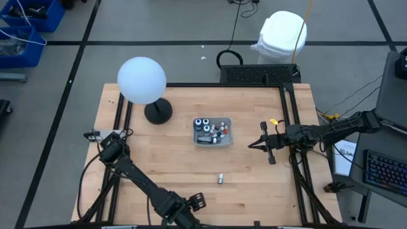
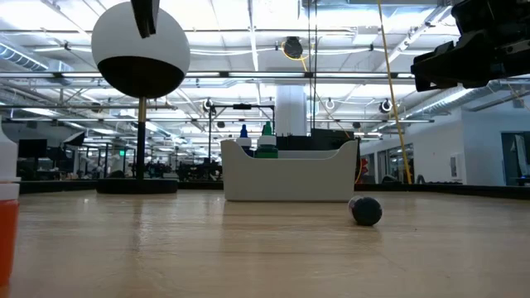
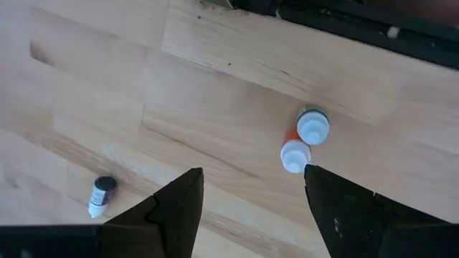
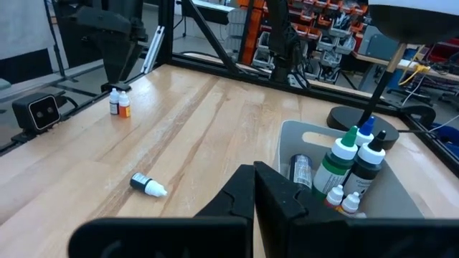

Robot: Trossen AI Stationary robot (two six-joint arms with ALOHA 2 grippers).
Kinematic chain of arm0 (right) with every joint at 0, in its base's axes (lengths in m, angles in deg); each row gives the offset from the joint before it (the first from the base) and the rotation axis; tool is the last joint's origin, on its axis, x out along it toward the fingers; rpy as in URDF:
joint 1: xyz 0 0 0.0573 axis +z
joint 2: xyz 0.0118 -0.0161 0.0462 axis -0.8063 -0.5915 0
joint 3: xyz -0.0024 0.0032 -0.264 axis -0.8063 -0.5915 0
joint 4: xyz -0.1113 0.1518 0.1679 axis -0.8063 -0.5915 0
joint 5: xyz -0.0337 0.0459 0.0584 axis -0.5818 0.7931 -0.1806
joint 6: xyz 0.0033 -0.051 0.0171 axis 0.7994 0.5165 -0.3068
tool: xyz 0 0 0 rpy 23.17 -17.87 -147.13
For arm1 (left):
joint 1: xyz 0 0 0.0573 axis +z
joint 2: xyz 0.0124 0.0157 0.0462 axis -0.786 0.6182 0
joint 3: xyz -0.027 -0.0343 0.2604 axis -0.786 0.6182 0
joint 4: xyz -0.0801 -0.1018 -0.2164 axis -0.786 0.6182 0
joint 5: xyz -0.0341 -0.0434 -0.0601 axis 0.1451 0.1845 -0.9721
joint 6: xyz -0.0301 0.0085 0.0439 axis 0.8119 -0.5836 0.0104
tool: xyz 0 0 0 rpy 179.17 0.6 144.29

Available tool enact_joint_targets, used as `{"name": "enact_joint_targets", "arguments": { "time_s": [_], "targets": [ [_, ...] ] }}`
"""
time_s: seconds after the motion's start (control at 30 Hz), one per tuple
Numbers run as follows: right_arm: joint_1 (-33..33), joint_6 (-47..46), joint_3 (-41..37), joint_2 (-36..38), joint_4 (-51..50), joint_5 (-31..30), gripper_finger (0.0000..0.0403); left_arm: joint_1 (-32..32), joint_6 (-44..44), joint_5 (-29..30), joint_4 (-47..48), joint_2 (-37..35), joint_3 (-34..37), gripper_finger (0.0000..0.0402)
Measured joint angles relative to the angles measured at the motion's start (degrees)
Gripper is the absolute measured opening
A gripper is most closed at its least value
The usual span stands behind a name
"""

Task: Pick & Place food coloring
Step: Put the small yellow food coloring bottle into the gray bin

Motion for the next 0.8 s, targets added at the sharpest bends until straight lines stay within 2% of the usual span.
{"name": "enact_joint_targets", "arguments": {
  "time_s": [0.17, 0.43, 0.67, 0.8],
  "targets": [
    [0.0, -0.17, 0.0, 0.0, 0.01, 0.0, 0.0, 0.0, -1.83, -0.07, 0.59, 0.06, 0.0, 0.0246],
    [-0.01, -0.17, 0.0, 0.02, 0.25, -0.02, 0.0, -0.26, -10.8, 0.18, 2.66, 4.13, 0.07, 0.0246],
    [0.0, -0.17, 0.0, 0.02, 0.45, -0.03, 0.0, -0.86, -12.57, 1.24, 2.56, 4.44, 0.07, 0.0246],
    [0.0, -0.17, 0.0, 0.02, 0.45, -0.02, 0.0, -0.85, -12.69, -0.9, 2.58, 4.47, 0.07, 0.0246]
  ]
}}
